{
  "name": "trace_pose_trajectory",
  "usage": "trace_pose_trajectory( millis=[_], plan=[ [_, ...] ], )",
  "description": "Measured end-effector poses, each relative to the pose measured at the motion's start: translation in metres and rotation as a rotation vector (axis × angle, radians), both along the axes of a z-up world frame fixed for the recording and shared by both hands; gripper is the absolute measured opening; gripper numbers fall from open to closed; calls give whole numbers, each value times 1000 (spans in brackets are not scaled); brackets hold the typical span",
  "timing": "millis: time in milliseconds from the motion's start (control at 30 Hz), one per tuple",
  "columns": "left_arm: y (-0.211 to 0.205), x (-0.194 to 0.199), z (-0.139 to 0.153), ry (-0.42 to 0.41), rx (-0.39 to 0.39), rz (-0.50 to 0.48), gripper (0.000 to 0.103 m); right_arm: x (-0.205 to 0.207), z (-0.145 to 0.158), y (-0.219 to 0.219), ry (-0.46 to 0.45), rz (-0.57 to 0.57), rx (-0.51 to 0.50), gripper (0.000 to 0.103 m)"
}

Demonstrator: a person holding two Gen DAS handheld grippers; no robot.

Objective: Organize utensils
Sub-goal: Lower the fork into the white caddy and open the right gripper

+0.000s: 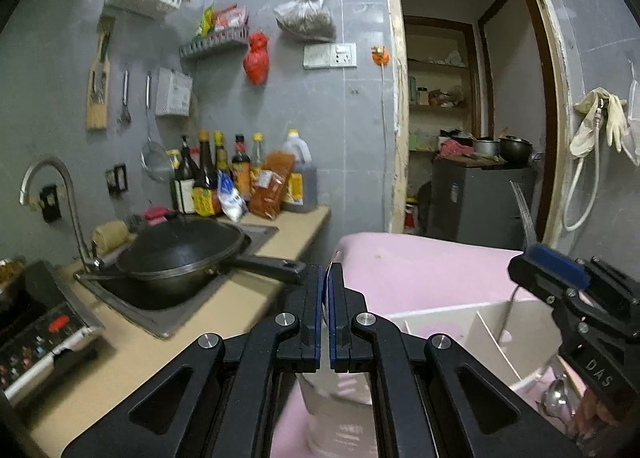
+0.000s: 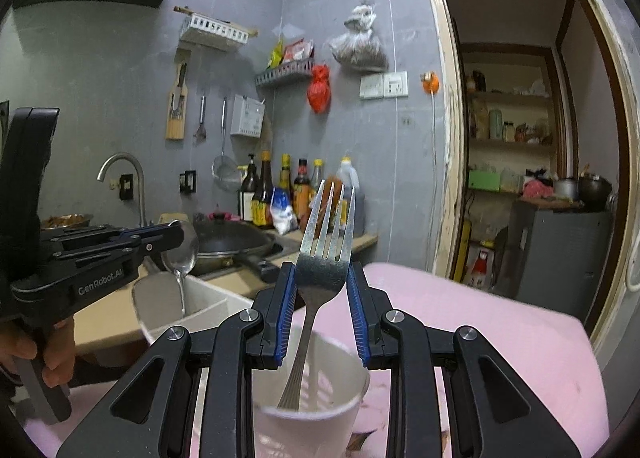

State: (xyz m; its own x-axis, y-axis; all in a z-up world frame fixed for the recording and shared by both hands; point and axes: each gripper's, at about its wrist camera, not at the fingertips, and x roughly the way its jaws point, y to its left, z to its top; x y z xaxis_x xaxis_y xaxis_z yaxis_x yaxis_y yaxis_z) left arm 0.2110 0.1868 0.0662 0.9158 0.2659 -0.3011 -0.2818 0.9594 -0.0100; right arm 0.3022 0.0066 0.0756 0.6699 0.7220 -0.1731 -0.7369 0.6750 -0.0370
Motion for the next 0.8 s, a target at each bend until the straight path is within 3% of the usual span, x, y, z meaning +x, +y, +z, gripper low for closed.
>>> trace_pose_trajectory(
  millis=[67, 167, 300, 333, 400, 467, 600, 667, 800],
  plan=[
    [-2, -2, -1, 3, -22, -22, 2, 0, -2, 0, 23, 5, -3, 24],
    [-2, -3, 2, 20, -62, -57, 4, -3, -2, -2, 33, 6, 5, 34],
    [-1, -6, 9, 17, -117, -90, 7, -7, 7, -8, 40, 7, 35, 39],
    [-1, -8, 12, 11, -122, -90, 12, -8, 10, -10, 40, 0, 44, 43],
    [-3, -15, 17, -15, -133, -93, 26, -12, 15, -16, 40, -19, 68, 63],
    [-5, -22, 23, -49, -146, -97, 44, -16, 21, -25, 34, -44, 94, 71],
    [-16, -31, 32, -70, -157, -105, 52, -25, 32, -46, 18, -126, 111, 91],
    [-24, -34, 36, -73, -153, -104, 64, -30, 37, -62, 7, -185, 126, 101],
    [-47, -42, 38, -93, -129, -104, 76, -44, 46, -96, -48, -283, 138, 103]
  ],
)
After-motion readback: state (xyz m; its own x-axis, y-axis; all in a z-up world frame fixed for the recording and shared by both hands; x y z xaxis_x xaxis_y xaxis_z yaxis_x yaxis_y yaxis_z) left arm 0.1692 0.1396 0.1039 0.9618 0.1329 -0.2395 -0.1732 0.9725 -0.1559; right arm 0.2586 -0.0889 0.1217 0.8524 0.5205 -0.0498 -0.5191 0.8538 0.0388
